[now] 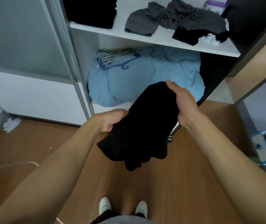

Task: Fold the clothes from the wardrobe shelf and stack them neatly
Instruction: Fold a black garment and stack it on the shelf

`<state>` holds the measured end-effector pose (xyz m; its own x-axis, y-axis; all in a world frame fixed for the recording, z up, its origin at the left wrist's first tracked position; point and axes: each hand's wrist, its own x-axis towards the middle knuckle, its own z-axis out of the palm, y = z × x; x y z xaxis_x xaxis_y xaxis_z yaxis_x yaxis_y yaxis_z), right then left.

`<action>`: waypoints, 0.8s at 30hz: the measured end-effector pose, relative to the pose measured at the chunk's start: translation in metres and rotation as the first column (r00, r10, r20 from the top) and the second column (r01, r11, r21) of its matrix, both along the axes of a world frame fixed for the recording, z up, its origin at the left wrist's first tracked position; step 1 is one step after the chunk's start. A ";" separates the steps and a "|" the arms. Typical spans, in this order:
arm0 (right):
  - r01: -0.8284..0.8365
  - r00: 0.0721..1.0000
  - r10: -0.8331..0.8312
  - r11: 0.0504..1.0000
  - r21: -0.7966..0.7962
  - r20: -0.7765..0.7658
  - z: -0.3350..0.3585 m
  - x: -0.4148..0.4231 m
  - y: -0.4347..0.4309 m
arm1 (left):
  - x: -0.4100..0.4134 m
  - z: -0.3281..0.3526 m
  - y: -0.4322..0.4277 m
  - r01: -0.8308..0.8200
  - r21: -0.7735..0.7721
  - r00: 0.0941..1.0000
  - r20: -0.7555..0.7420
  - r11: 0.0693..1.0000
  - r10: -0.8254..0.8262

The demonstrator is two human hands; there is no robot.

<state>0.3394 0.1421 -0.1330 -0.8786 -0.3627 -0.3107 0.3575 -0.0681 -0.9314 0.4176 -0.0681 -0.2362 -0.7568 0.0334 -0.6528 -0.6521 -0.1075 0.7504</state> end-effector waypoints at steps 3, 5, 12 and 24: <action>0.068 0.998 -0.069 0.996 -0.049 -0.001 -0.003 0.000 -0.005 | 0.008 0.008 -0.016 -0.178 0.046 0.984 0.027 0.983 0.177; 0.089 0.996 -0.090 0.991 -0.099 0.004 -0.005 0.001 -0.006 | 0.010 0.003 -0.017 -0.102 -0.045 0.990 0.098 0.994 0.106; 0.108 0.994 -0.101 0.945 -0.308 0.037 0.003 -0.004 -0.008 | 0.021 -0.004 -0.037 0.141 0.035 0.969 0.199 0.989 -0.145; 0.186 0.977 -0.172 0.977 -0.101 0.128 -0.030 -0.021 0.001 | 0.003 0.049 -0.018 -0.199 0.296 0.881 -0.363 0.934 0.303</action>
